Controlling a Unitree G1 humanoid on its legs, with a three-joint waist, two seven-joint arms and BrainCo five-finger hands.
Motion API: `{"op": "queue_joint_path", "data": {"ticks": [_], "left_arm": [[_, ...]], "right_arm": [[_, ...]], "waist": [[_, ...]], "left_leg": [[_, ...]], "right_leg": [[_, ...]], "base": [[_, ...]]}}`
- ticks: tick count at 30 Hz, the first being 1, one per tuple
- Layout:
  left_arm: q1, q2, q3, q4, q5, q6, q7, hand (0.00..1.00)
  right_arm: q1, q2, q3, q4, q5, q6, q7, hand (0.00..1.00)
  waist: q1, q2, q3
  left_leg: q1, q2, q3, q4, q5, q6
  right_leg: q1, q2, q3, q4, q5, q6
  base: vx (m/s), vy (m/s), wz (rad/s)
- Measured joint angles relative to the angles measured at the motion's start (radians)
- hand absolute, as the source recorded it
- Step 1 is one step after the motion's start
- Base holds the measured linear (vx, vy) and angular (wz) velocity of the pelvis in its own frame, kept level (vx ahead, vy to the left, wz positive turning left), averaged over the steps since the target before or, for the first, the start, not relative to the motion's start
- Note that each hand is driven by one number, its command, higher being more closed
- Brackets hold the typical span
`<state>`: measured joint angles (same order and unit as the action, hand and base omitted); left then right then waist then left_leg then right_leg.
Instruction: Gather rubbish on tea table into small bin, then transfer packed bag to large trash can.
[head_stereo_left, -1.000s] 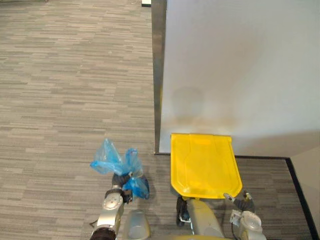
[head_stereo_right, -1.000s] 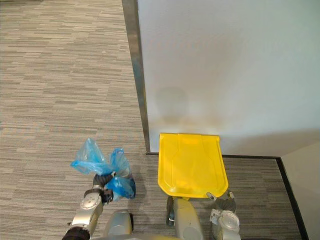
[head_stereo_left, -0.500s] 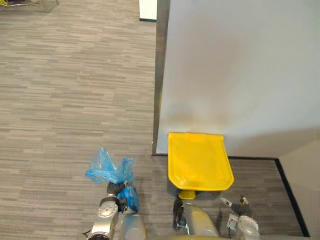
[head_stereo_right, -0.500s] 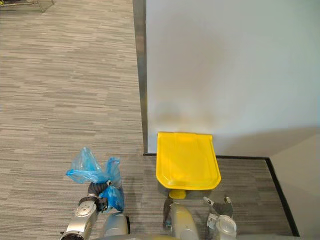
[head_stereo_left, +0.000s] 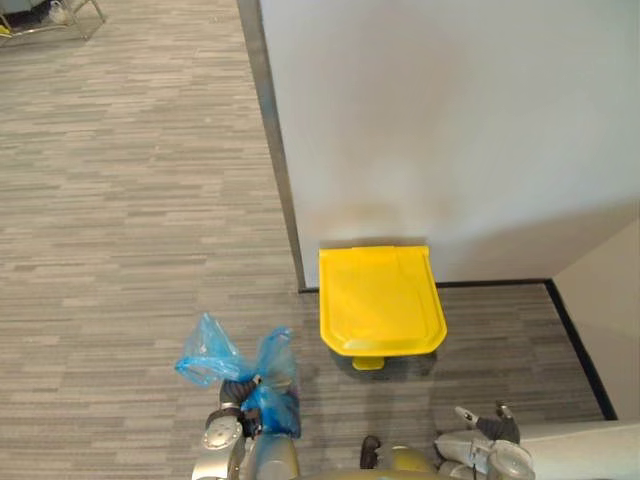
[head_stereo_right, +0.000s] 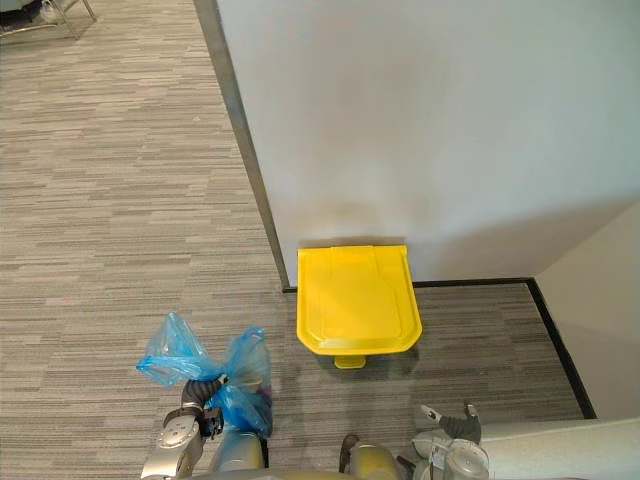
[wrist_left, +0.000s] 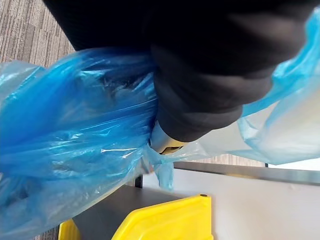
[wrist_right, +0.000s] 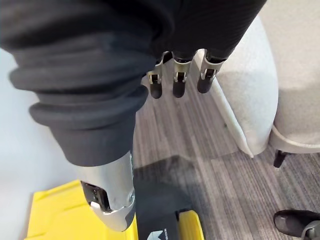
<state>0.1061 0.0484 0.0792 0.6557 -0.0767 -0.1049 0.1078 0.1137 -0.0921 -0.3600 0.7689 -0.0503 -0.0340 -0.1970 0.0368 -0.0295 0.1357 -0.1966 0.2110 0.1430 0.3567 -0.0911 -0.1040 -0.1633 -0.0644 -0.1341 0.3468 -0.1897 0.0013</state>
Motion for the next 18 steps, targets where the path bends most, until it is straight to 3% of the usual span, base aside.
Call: {"op": "queue_joint_path", "data": {"ticks": [1,3,7,10,15,18], "left_arm": [[-0.004,-0.005,0.000,0.000,0.000,0.000,0.000,1.00],[-0.003,0.002,0.001,0.000,0.000,0.000,0.000,1.00],[0.002,0.024,-0.011,0.026,0.000,0.001,0.002,1.00],[0.003,0.044,-0.011,0.047,0.001,0.001,0.002,1.00],[0.004,0.081,-0.006,0.065,0.001,0.001,0.005,1.00],[0.004,0.079,-0.001,0.061,0.000,0.001,0.005,1.00]], "right_arm": [[-0.005,0.001,-0.002,0.002,0.000,-0.001,0.001,0.00],[-0.007,0.011,-0.001,0.010,0.000,-0.001,0.003,0.00],[-0.009,0.014,-0.003,0.059,0.000,-0.001,0.003,0.00],[-0.017,0.016,-0.003,0.084,0.001,0.001,0.003,0.00],[-0.025,0.012,-0.003,0.090,0.000,0.001,0.003,0.00],[-0.043,0.008,-0.003,0.088,0.000,0.001,0.003,0.00]], "waist": [[-0.001,0.011,-0.006],[0.000,0.002,-0.012],[-0.006,-0.002,-0.016],[-0.021,0.000,-0.016],[-0.022,0.000,-0.016],[-0.020,0.006,-0.008]], "left_leg": [[0.029,-0.006,0.024,-0.047,-0.006,-0.006],[0.054,-0.025,0.037,-0.125,0.012,-0.024],[0.077,-0.082,0.048,-0.186,0.033,-0.002],[0.091,-0.097,0.056,-0.204,0.041,0.008],[0.101,-0.106,0.080,-0.186,0.032,0.018],[0.067,-0.086,0.079,-0.074,-0.036,0.018]], "right_leg": [[0.003,-0.007,0.003,-0.017,0.014,0.023],[0.011,-0.012,0.008,-0.075,0.052,0.042],[0.055,-0.044,0.031,-0.185,0.126,0.080],[0.070,-0.052,0.049,-0.214,0.142,0.085],[0.073,-0.052,0.082,-0.241,0.163,0.085],[0.069,-0.044,0.096,-0.201,0.144,0.089]], "base": [[-0.08,0.188,0.14],[-0.10,0.197,-0.01],[-0.09,0.164,-0.05],[-0.06,0.099,-0.05],[-0.03,0.049,-0.16],[0.01,0.038,-0.15]]}}
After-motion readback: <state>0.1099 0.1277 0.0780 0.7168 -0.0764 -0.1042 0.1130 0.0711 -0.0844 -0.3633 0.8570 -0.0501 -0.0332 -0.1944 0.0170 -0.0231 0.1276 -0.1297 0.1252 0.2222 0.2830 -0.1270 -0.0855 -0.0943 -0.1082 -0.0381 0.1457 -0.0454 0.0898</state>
